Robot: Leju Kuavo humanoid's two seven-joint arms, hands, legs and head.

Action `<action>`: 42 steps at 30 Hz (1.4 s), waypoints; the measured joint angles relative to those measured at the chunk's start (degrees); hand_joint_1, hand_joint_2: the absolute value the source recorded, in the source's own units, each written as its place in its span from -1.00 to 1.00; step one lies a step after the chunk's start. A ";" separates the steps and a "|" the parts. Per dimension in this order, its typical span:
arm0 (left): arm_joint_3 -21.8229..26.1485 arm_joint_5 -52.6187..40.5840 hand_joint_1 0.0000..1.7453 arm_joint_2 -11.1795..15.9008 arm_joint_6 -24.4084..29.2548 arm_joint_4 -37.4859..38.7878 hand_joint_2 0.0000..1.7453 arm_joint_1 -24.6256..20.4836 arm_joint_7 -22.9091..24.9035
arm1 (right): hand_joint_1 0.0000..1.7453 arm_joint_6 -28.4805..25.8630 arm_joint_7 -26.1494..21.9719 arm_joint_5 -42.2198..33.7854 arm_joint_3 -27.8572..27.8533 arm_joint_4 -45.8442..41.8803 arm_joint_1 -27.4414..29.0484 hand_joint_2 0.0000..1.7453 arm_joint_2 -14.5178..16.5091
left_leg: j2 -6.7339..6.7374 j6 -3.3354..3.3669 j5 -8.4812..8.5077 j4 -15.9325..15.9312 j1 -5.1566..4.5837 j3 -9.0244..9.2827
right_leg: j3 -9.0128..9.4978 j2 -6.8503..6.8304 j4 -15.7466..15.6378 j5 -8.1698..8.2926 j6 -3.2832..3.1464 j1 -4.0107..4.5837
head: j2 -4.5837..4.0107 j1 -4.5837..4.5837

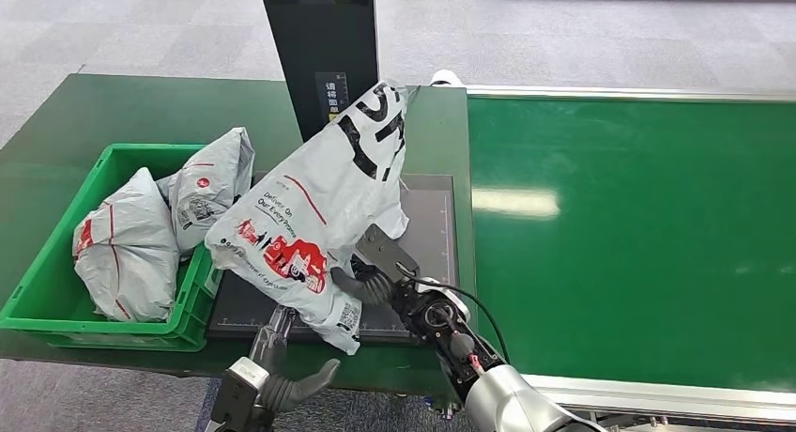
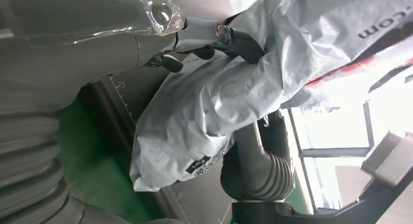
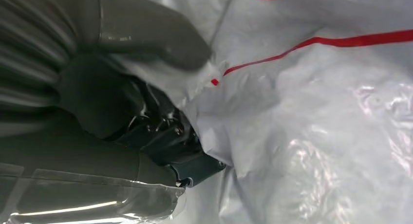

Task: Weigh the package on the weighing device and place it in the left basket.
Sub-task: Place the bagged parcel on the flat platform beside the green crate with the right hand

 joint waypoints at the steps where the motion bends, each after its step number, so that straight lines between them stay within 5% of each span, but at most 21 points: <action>1: 0.06 0.05 -1.00 0.00 0.00 -0.09 1.00 0.09 0.01 | -1.00 -1.49 -0.55 -0.31 0.25 -0.01 0.05 1.00 -0.13 | 0.00 0.00 0.00 0.00 0.00 0.00 | 0.00 0.00 0.00 0.00 0.00 0.00 | 0.00 0.00; 7: 0.55 -0.43 -1.00 0.10 2.17 -1.13 1.00 0.69 0.02 | -1.00 -11.00 -7.80 -4.12 0.54 -2.86 1.43 1.00 -1.63 | 0.00 0.00 0.00 0.00 0.00 0.00 | -0.01 0.00 0.00 0.00 0.00 0.00 | 0.00 0.00; 12: 3.50 -0.54 -1.00 0.26 8.35 -2.55 1.00 0.99 0.01 | -1.00 -12.82 -12.16 -9.64 0.26 -9.00 4.22 1.00 -3.86 | 0.00 0.00 0.00 0.00 0.00 0.00 | -0.01 0.00 0.00 0.00 0.00 0.00 | 0.00 0.00; 18: 8.94 -0.55 -1.00 0.24 17.02 -5.02 1.00 1.72 -0.05 | -1.00 -12.59 -14.48 -14.94 -0.29 -17.32 8.10 1.00 -6.64 | 0.01 0.00 0.00 0.00 0.00 0.00 | -0.01 0.00 0.00 0.00 0.00 0.00 | 0.00 -0.01; 31: 16.15 5.05 -1.00 -1.77 27.31 -12.19 1.00 3.94 -4.09 | -1.00 -12.24 -14.78 -17.63 -0.82 -30.17 15.95 1.00 -8.57 | 0.00 0.00 -0.01 0.00 0.00 -0.01 | 0.00 0.00 -0.01 -0.01 0.00 0.00 | 0.00 -0.01; 42: 13.84 4.16 -1.00 -1.33 31.73 -12.91 1.00 1.42 -4.79 | -1.00 -4.43 -17.48 -24.03 -2.82 -43.73 24.17 1.00 -8.61 | -0.03 0.00 -0.01 0.00 0.00 0.00 | 0.01 -0.03 -0.02 -0.01 0.01 -0.01 | 0.00 0.00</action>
